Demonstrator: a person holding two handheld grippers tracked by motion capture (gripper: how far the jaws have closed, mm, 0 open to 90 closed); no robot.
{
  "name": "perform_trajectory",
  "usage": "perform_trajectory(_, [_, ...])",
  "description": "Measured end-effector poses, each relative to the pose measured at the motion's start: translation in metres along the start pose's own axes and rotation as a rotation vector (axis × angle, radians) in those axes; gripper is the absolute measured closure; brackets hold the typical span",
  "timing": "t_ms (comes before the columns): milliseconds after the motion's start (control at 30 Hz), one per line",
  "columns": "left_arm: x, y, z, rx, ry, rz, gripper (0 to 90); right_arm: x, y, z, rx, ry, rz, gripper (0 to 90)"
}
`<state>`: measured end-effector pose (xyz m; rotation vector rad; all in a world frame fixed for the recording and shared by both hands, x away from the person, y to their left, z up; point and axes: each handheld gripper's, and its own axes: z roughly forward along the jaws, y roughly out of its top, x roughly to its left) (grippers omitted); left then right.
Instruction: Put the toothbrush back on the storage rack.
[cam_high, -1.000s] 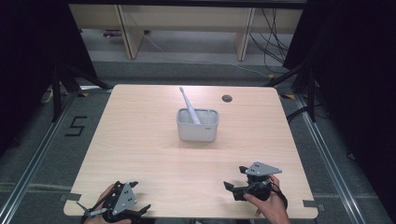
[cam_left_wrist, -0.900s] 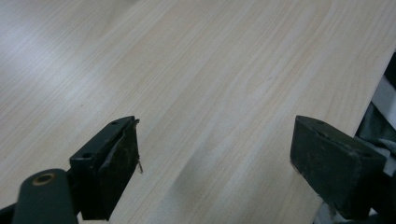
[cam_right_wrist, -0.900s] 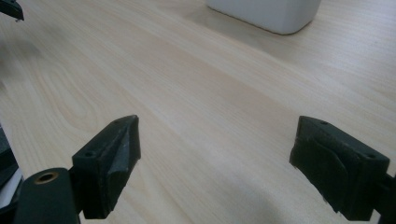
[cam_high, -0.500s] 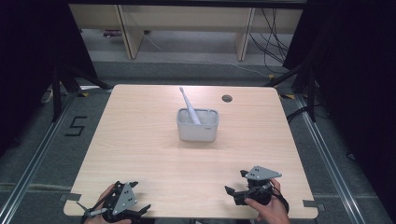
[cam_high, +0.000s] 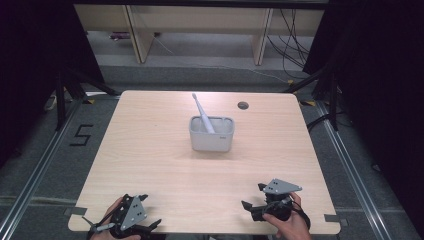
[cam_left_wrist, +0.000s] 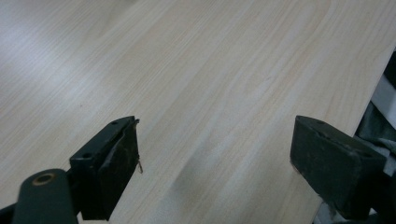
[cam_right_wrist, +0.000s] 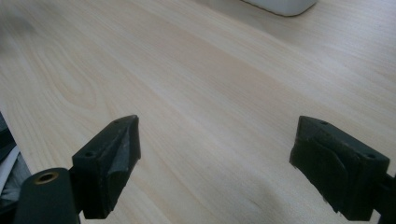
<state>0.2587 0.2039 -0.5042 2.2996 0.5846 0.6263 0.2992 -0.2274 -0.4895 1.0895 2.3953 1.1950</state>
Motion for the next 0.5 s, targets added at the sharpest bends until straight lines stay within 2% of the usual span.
perform_trajectory(67, [-0.0001,0.0000,0.0000,0.000,0.001,0.001,15.0,-0.0004,0.0001,0.0004,0.000,0.003,-0.009,16.1])
perform_trajectory(133, [-0.0006,-0.0001,0.0001,-0.001,-0.003,-0.010,15.0,0.0012,-0.0004,0.0007,0.005,-0.001,0.009,16.1])
perform_trajectory(333, [0.0003,0.0000,-0.0003,0.001,-0.004,-0.001,15.0,-0.0004,-0.0003,0.0004,0.007,-0.003,0.000,16.1])
perform_trajectory(500, [0.0000,0.0000,0.0000,0.001,0.000,0.000,15.0,-0.0010,0.0000,0.0001,-0.011,-0.003,-0.003,16.2])
